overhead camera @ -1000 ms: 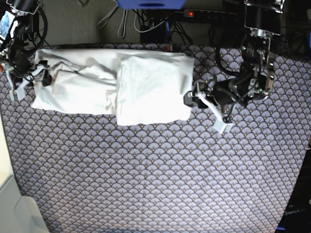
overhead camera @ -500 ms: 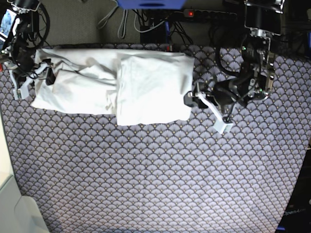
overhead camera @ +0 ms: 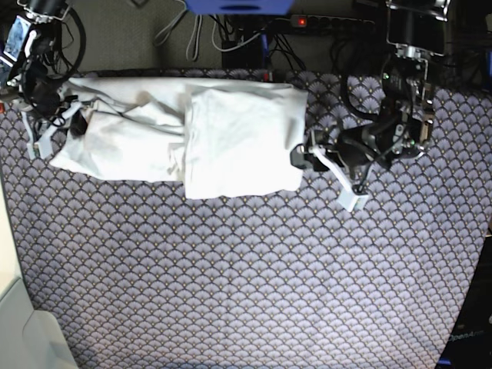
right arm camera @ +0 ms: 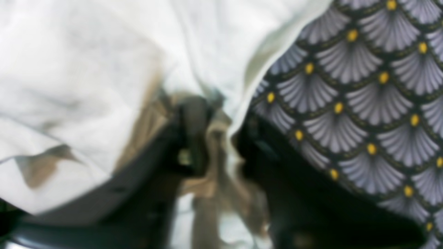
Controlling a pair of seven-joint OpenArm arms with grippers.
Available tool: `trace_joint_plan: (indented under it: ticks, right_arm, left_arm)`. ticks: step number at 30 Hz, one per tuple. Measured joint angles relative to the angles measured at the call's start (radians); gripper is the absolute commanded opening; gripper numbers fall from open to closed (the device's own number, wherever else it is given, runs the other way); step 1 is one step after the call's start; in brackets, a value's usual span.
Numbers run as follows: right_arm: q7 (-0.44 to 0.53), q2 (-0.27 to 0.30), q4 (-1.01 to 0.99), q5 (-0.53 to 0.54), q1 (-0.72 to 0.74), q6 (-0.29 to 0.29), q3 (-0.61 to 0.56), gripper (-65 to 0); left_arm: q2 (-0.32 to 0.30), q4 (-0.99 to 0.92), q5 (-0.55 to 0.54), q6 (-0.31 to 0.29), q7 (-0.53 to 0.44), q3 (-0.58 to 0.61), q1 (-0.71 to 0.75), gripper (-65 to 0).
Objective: Fold the T-shirt properly
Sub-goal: 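Release the left gripper and grasp the strip end with the right gripper, then fold the right-held end over onto the folded half with the right gripper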
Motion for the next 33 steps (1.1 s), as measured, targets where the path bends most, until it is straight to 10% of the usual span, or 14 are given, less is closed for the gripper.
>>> trace_joint_plan:
  ticks: [33]
  right_arm:
    - [-0.351, -0.138, 0.525, 0.263, -0.096, 0.003, -0.064, -65.0]
  left_arm:
    - [-0.075, 0.003, -0.07, -0.004, 0.0, -0.093, 0.031, -41.2]
